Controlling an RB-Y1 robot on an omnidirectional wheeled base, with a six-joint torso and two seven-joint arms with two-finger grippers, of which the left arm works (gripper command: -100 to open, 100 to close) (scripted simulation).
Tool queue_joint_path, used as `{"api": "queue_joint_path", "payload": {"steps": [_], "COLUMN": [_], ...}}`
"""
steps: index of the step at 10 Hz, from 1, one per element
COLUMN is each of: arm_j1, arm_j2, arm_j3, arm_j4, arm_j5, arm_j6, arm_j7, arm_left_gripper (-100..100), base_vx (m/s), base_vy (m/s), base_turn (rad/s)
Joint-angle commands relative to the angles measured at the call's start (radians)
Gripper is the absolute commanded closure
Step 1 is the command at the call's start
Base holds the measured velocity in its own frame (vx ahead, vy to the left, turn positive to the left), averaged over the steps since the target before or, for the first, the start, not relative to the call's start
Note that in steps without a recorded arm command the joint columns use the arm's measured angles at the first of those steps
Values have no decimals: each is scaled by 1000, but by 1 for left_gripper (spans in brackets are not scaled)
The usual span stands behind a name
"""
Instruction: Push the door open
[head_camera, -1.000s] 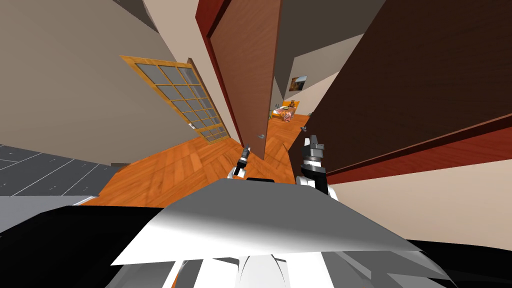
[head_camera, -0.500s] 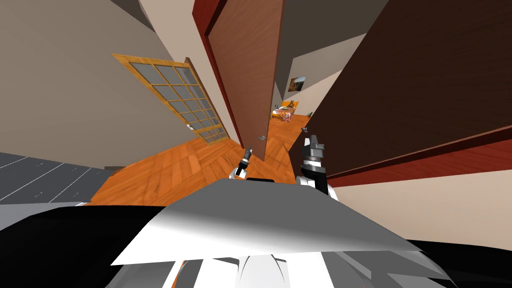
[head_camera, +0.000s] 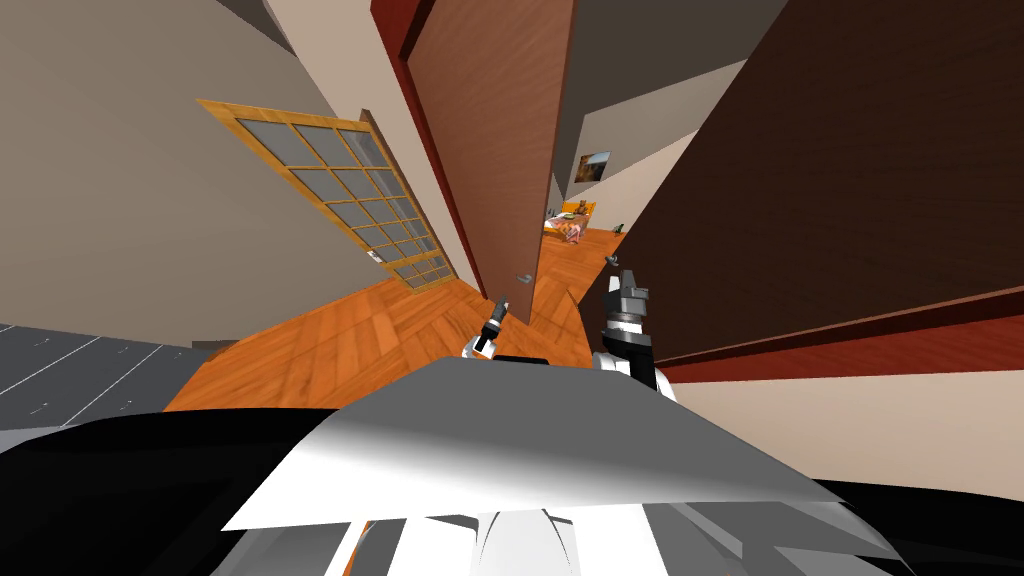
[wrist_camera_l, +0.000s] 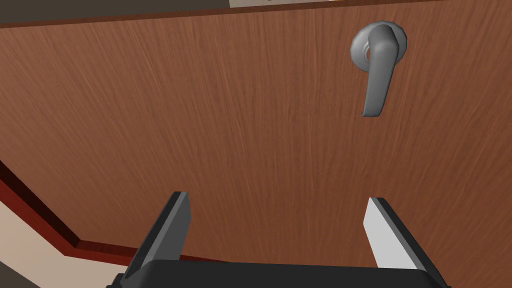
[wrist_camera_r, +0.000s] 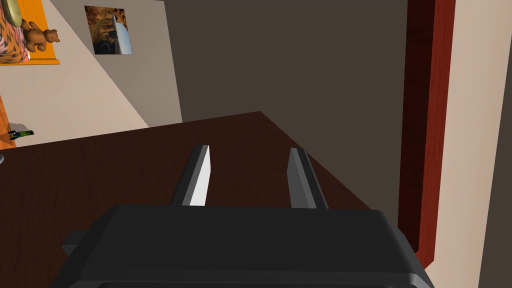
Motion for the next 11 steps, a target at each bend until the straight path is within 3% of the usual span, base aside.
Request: {"api": "queue_joint_path", "payload": {"steps": [1,5,6,11], "arm_j1": [-13,-53,-53,-97], "arm_j2": [0,-7,-7,-18], "arm_j3": [-12,-36,-36,-63], "arm_j4": [35,135,135,248], "arm_j5": [-5,-15,-15,-26], "arm_j6": [-6,-31,-31,-59], "arm_j7": [11,33,33,57], "arm_left_gripper": [-100,-100,-100,-100], "base_vx": [90,98,58,74], "base_vy": [41,42,29,40], "base_turn": [-27,-28,-3,-23]}}
